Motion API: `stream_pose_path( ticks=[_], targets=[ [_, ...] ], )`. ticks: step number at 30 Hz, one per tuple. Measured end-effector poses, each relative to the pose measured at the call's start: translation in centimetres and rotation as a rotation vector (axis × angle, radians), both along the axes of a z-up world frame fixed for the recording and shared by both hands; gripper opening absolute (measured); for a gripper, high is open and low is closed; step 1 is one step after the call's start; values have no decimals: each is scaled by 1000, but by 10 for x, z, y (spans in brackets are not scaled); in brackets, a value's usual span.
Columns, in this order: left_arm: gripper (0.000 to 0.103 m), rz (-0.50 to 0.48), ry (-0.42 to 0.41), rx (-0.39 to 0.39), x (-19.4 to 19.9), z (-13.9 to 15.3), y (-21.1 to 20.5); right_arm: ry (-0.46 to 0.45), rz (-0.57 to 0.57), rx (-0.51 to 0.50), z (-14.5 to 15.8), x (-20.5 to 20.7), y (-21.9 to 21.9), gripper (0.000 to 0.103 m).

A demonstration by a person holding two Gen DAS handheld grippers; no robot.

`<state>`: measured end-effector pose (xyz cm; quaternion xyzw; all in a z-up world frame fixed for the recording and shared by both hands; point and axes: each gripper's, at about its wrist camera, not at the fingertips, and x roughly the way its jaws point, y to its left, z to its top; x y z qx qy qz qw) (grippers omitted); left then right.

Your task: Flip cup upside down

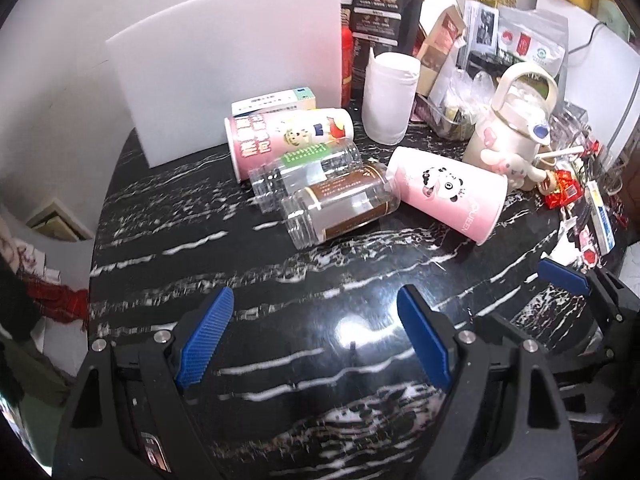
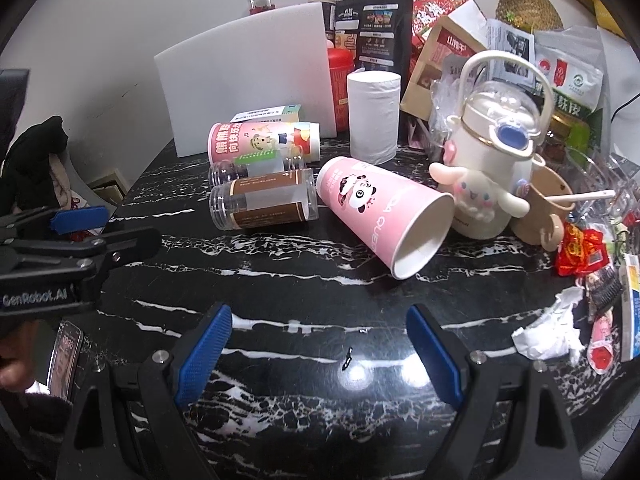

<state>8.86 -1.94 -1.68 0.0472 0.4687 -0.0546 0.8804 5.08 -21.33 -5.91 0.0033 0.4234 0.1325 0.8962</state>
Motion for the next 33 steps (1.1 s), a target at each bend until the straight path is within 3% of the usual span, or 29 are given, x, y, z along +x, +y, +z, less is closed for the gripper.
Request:
stream_pose_path(
  ticks=[20,26,33],
  targets=[
    [83,-304,149,97,122,-49,-44,75,65,72,-35,57,8,89],
    [83,-369,180,185,145,-66,-60,95,71,77,-42,66,12,89],
    [83,-435,243,223,156,-84,-75,117,74,95,-50,71,13,89]
  ],
)
